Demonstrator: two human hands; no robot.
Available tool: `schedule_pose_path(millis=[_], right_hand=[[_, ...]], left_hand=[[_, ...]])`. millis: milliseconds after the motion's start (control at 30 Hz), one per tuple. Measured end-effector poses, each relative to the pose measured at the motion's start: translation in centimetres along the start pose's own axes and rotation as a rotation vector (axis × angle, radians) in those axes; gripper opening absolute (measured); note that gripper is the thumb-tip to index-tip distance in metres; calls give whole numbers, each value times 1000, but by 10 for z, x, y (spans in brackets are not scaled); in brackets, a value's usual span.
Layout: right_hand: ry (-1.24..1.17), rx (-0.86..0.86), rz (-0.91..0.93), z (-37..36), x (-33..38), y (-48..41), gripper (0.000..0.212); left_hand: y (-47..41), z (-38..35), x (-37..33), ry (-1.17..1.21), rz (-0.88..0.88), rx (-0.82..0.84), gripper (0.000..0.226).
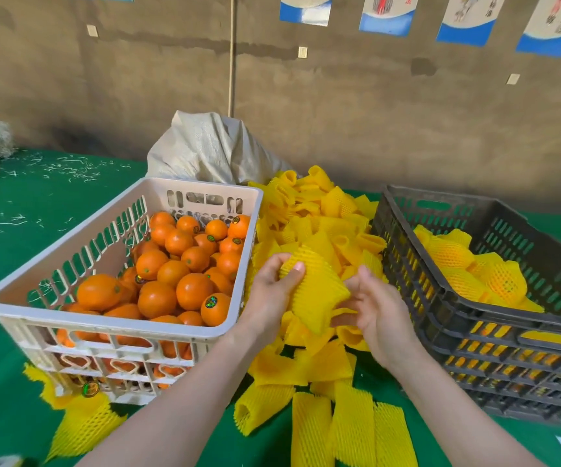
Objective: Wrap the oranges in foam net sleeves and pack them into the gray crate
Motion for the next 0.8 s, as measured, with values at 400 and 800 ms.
schedule_pose_path(millis=[400,800], right_hand=[[816,-123,199,-81,9,-63,16],[722,-177,166,-156,-24,-104,21]], left_hand=[[-19,52,-96,-491,-291,3,9],[-92,182,-61,-1479,340,67,24]])
Point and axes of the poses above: each hand's wrist, its own y-axis away from the middle knuckle, its own z-axis out of the back of the hand, x = y × z, the point moved 6 cm from there along -y, towards the middle knuckle, and after that the axes turned 10 degrees about y, right-handed, at the moved point
